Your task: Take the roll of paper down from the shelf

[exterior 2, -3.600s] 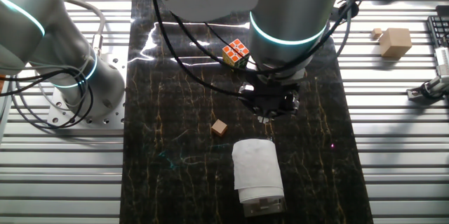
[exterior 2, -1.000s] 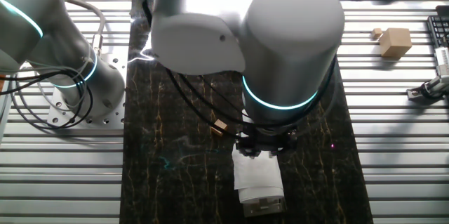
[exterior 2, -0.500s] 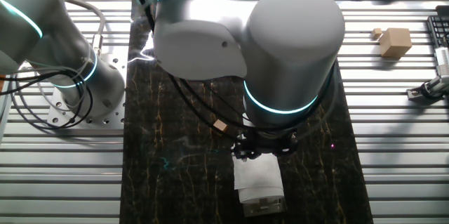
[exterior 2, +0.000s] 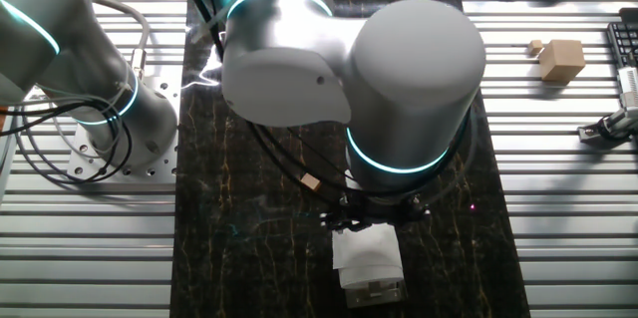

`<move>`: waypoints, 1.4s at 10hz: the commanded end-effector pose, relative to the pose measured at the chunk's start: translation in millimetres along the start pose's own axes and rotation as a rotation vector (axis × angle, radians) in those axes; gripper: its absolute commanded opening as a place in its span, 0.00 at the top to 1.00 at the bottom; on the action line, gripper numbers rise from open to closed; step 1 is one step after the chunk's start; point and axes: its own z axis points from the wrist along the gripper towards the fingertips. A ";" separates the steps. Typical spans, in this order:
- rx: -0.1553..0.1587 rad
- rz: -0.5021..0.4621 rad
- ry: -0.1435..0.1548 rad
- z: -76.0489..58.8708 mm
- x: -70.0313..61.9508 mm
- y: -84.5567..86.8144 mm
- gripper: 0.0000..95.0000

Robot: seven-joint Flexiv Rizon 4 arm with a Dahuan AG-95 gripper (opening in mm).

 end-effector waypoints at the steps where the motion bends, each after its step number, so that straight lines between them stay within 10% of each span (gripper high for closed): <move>1: 0.001 -0.003 -0.005 3.7 0.7 -0.1 0.00; 7: -0.005 0.017 -0.054 20.8 -0.3 1.3 0.00; 8: -0.004 0.016 -0.058 22.6 -0.7 1.8 0.20; 10: -0.003 0.024 -0.065 25.2 -1.4 2.9 0.20; 11: 0.000 0.037 -0.066 26.6 -1.9 3.8 0.40; 12: 0.000 0.047 -0.068 26.9 -2.2 4.5 0.80; 14: 0.003 0.065 -0.068 26.8 -2.4 5.0 1.00</move>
